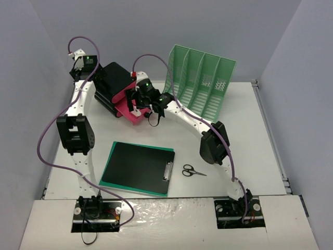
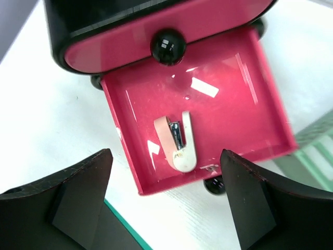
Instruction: Organize the desk
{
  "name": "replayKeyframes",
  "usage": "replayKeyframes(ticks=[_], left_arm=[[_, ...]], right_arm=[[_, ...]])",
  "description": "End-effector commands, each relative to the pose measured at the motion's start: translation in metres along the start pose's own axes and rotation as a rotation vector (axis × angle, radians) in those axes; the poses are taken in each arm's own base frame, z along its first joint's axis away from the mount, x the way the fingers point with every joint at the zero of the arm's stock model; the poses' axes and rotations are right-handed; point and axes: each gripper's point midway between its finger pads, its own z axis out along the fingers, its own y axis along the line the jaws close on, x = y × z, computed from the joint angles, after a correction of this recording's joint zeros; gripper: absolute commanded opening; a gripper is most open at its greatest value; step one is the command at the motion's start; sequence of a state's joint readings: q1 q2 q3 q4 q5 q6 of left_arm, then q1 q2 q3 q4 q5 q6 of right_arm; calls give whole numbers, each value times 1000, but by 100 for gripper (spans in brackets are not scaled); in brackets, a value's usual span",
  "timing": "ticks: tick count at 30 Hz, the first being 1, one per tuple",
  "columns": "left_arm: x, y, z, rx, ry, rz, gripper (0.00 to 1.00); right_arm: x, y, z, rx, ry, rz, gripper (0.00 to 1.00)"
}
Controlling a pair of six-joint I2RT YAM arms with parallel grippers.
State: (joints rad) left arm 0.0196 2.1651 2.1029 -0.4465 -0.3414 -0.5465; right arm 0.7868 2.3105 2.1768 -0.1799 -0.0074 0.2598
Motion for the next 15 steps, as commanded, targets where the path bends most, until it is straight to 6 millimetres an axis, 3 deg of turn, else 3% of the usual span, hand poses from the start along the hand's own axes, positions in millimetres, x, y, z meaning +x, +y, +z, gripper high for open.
replayKeyframes(ticks=[1, 9, 15], left_arm=[[43, 39, -5, -102, 166, 145, 90], [42, 38, -5, -98, 168, 140, 90], [42, 36, -4, -96, 168, 137, 90]], right_arm=[[-68, 0, -59, 29, -163, 1, 79], [33, -34, -43, 145, 58, -38, 70], [71, -51, -33, 180, 78, -68, 70]])
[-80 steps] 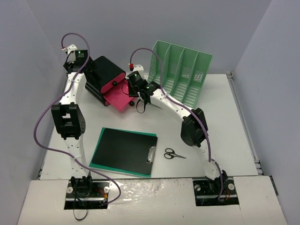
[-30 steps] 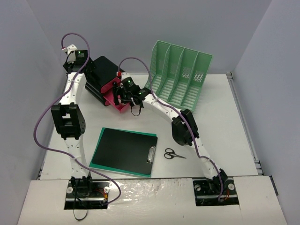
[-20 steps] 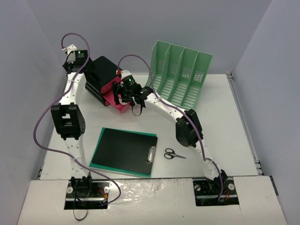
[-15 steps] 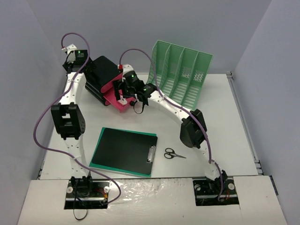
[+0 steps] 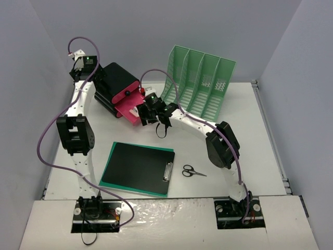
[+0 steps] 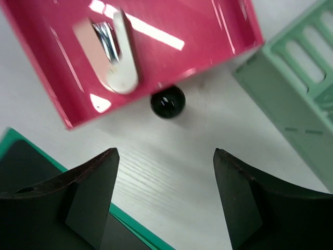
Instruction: Organize the desk
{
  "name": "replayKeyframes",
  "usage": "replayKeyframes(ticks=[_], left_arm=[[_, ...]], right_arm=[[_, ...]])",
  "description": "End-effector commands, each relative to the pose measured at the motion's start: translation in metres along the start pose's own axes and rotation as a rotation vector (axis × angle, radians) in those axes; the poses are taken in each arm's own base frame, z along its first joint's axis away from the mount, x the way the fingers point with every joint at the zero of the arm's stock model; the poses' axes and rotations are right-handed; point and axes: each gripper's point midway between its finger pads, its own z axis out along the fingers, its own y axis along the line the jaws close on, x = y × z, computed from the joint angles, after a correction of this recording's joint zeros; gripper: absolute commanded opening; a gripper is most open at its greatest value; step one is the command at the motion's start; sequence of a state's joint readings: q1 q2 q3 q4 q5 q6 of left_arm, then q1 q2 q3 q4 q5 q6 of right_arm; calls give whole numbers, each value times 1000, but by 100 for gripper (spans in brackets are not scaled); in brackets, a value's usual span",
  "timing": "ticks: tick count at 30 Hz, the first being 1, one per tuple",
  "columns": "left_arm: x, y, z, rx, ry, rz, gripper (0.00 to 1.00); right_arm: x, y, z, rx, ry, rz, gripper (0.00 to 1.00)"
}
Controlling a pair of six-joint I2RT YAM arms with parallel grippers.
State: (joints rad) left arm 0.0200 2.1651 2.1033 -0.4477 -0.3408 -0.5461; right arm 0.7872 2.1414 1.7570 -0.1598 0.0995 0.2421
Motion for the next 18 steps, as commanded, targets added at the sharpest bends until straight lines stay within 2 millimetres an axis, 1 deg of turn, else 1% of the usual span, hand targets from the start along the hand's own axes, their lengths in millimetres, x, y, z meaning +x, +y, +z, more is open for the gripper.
replayKeyframes(ticks=[1, 3, 5, 7, 9, 14, 18], left_arm=[[42, 36, -4, -95, 167, 136, 90], [41, 36, -4, -95, 167, 135, 90], [40, 36, -4, -93, 164, 133, 90], [40, 35, -4, -91, 164, 131, 90], [39, 35, -4, -90, 162, 131, 90], [39, 36, -4, -93, 165, 132, 90], [41, 36, -3, -92, 171, 132, 90]], right_arm=[[-24, -3, -7, 17, -131, -4, 70], [-27, -4, -5, 13, -165, 3, 70], [-20, -6, 1, 15, -172, -2, 70], [-26, -3, 3, 2, -223, -9, 69], [-21, -3, 10, -4, -240, -19, 70], [-24, -2, 25, -10, -318, -36, 69], [-30, -3, 36, -13, -364, -21, 69]])
